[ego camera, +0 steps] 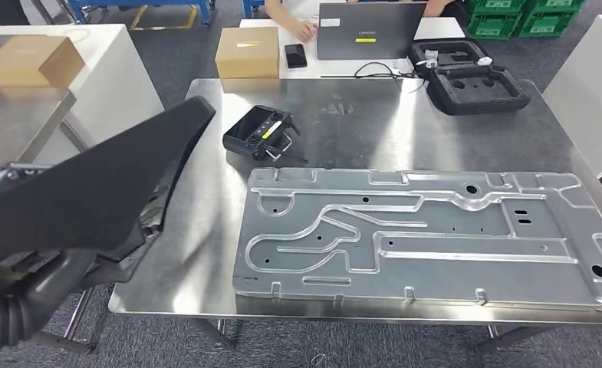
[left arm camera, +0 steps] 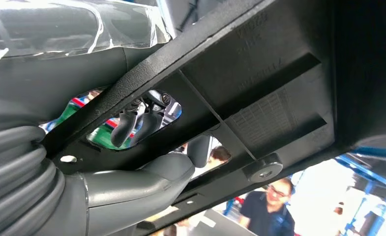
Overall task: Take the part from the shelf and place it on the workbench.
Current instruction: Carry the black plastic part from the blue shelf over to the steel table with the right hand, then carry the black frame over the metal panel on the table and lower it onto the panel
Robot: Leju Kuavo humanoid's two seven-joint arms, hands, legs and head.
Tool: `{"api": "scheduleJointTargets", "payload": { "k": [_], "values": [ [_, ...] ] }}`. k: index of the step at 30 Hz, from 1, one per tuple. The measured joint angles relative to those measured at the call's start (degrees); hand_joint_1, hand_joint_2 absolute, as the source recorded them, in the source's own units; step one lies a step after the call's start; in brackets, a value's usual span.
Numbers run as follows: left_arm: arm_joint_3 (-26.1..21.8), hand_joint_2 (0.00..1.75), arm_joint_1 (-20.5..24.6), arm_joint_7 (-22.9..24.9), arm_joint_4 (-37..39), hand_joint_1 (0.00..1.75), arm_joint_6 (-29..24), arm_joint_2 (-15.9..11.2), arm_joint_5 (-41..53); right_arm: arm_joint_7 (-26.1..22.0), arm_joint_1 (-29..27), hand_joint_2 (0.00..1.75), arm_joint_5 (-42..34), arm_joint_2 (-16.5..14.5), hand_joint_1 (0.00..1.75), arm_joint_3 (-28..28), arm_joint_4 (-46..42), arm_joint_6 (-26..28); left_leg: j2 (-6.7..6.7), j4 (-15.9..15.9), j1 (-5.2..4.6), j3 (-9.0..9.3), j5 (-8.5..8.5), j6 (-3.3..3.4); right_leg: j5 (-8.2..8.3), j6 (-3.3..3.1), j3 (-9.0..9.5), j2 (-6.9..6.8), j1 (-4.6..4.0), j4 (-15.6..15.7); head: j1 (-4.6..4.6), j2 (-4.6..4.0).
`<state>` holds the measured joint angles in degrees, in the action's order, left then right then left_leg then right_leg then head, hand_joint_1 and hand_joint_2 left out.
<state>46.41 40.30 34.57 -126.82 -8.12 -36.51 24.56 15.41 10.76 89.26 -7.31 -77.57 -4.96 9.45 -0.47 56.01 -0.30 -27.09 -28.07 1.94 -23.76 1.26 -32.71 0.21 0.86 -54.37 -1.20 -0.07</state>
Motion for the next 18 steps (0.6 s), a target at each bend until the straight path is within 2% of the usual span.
{"api": "scheduleJointTargets", "payload": {
  "k": [1, 4, 5, 6, 7, 9, 10, 11, 13, 15, 16, 18],
  "values": [
    [0.35, 1.75, 0.53, -0.19, 0.21, 1.75, -0.05, 0.29, -0.22, 0.00, 0.05, 0.00, 0.11, -0.08, 0.00, 0.00, 0.00, 0.01, 0.05, 2.78, 0.13, -1.40, -0.84, -0.28, -0.26, -0.21, 0.60, 0.07, 0.14, 0.05, -0.09, 0.00],
    [1.38, 1.75, 1.44, -0.50, 1.09, 1.75, -0.12, 1.29, -0.64, 0.00, 0.10, 0.00, 0.25, -0.10, 0.00, 0.00, 0.00, 0.01, 0.11, 14.10, 0.64, -9.04, -4.84, -1.18, -1.35, -0.43, 1.62, 0.30, 0.20, 0.07, -0.25, 0.01],
    [1.74, 1.75, 1.62, -0.55, 1.43, 1.75, -0.12, 1.61, -0.79, 0.00, 0.11, 0.00, 0.29, -0.10, 0.00, 0.00, 0.00, 0.01, 0.12, 15.55, 0.72, -10.79, -5.24, -1.32, -1.75, -0.39, 2.07, 0.40, 0.20, 0.06, -0.25, 0.01],
    [2.10, 1.75, 1.89, -0.63, 1.74, 1.75, -0.12, 1.93, -0.96, 0.00, 0.10, 0.00, 0.39, -0.12, 0.00, 0.00, 0.00, 0.01, 0.12, 14.76, 0.75, -11.46, -4.34, -1.32, -2.17, -0.32, 2.67, 0.50, 0.20, 0.05, -0.26, 0.01],
    [2.48, 1.75, 2.31, -0.74, 2.06, 1.75, -0.13, 2.28, -1.13, 0.00, 0.10, 0.00, 0.51, -0.17, 0.00, 0.00, 0.00, 0.00, 0.12, 11.80, 0.74, -11.10, -2.08, -1.18, -2.64, -0.21, 3.39, 0.60, 0.18, 0.05, -0.26, 0.01],
    [3.24, 1.75, 3.31, -0.96, 2.84, 1.75, -0.29, 3.10, -1.34, 0.00, 0.13, 0.00, 0.76, -0.39, 0.00, 0.00, 0.01, -0.02, 0.10, 3.47, 0.40, -9.15, 4.00, -0.43, -3.63, 0.12, 4.75, 0.75, 0.12, 0.11, -0.24, -0.01],
    [3.63, 1.75, 3.88, -1.05, 3.33, 1.75, -0.53, 3.61, -1.45, 0.00, 0.26, 0.00, 0.81, -0.53, 0.00, 0.01, 0.01, -0.04, 0.05, 0.53, 0.10, -8.51, 5.83, -0.03, -3.99, 0.36, 5.06, 0.78, 0.15, 0.18, -0.25, -0.01],
    [4.02, 1.75, 4.38, -1.10, 3.92, 1.75, -0.93, 4.12, -1.60, 0.00, 0.40, 0.00, 0.84, -0.65, 0.00, 0.01, 0.02, -0.08, 0.00, -0.94, -0.21, -8.22, 6.91, 0.39, -4.24, 0.64, 5.15, 0.79, 0.18, 0.24, -0.26, -0.01],
    [4.87, 1.75, 5.53, -1.22, 5.50, 1.75, -1.70, 5.37, -1.68, 0.00, 0.84, 0.00, 0.86, -0.87, 0.00, 0.05, 0.02, -0.16, -0.09, -1.24, -0.47, -8.09, 6.92, 1.03, -4.52, 1.29, 5.16, 0.75, 0.28, 0.61, -0.30, 0.01],
    [6.09, 1.75, 7.15, -0.72, 7.72, 1.75, -1.50, 7.03, -0.17, 0.00, 1.28, 0.00, 0.86, -1.05, 0.00, 0.18, 0.02, -0.26, -0.04, -1.90, -0.11, -7.37, 7.19, 1.50, -5.36, 1.87, 5.11, 0.70, 0.21, -0.09, -0.22, 0.01],
    [6.88, 1.75, 8.11, -0.17, 9.00, 1.75, -0.84, 7.93, 1.22, 0.00, 1.50, 0.00, 0.86, -1.13, 0.00, 0.30, 0.02, -0.37, 0.04, -2.32, 0.08, -6.98, 7.18, 1.67, -6.42, 2.08, 4.19, 0.67, 0.14, -2.10, -0.17, 0.01],
    [8.65, 1.75, 9.70, 1.46, 11.85, 1.75, 1.36, 9.63, 4.27, -0.10, 1.86, 0.00, 0.86, -1.30, 0.00, 0.63, 0.02, -0.72, 0.20, -2.57, 0.06, -6.56, 6.94, 2.04, -9.50, 2.33, -0.39, 0.62, 0.10, -9.94, -0.06, 0.01]
  ]
}}
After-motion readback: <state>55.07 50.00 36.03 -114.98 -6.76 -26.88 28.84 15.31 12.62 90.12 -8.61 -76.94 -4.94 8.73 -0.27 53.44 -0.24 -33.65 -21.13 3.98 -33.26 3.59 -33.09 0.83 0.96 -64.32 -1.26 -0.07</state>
